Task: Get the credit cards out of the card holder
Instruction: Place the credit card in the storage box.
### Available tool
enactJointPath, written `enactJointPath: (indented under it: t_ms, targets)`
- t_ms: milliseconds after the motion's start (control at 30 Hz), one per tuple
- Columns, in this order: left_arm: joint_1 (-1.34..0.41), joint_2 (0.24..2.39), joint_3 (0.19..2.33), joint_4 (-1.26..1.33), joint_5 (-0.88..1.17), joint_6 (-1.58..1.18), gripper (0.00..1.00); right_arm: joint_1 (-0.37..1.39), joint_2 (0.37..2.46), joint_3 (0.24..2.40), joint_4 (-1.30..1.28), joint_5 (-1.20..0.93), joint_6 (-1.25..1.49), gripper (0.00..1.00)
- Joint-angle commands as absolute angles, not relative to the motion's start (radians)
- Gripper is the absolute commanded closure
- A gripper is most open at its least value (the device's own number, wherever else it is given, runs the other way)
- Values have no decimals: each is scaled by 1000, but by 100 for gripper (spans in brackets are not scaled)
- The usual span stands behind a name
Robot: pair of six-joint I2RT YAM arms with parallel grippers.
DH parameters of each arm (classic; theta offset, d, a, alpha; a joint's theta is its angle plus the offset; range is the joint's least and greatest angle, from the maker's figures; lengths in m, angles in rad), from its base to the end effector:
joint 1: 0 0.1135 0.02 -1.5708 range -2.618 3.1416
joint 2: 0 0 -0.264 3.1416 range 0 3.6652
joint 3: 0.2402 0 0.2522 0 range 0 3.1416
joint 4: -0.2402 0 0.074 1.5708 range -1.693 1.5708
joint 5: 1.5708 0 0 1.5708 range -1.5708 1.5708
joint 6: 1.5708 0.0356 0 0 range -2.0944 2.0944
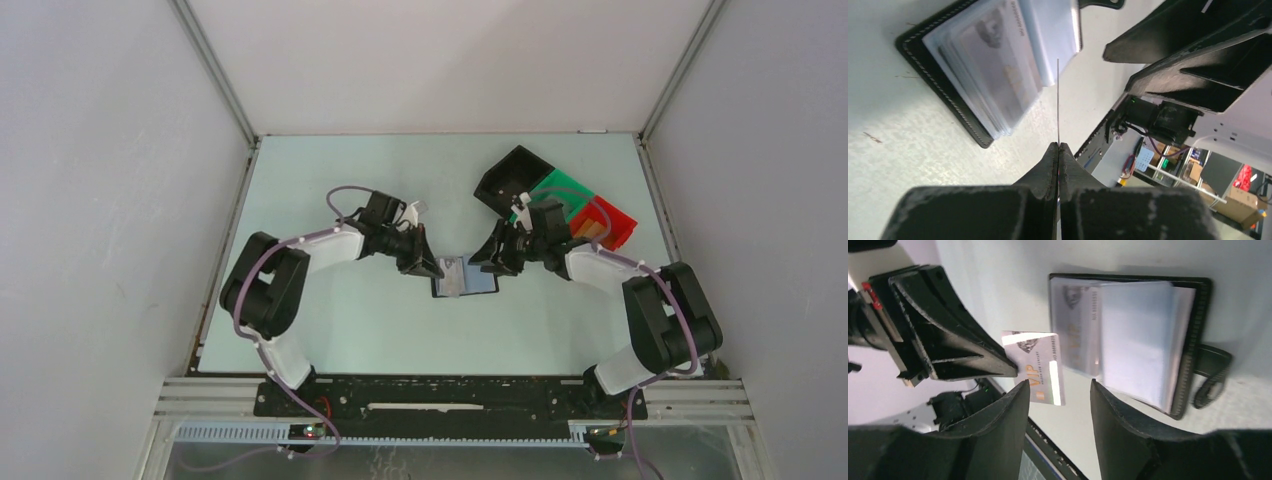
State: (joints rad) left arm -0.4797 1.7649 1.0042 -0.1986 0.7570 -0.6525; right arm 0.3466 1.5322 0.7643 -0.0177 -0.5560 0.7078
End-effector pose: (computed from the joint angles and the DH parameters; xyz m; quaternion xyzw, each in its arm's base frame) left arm 0.2966 -0.1819 0.1653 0.0344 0.8924 -0.4474 0.0471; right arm 0.2771 0.1201 0.1766 0.0563 0.8929 0.4042 0.1904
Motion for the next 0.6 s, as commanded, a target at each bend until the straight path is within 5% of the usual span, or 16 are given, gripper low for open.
enactJointPath:
  t_ms: [0,567]
  targets:
    - [-477,1674,995,-189,860,-613,100,345,1511,741,132,-766,698,42]
    - [-448,1637,1009,32,1025,-781,100,372,1521,724,338,-971,774,42]
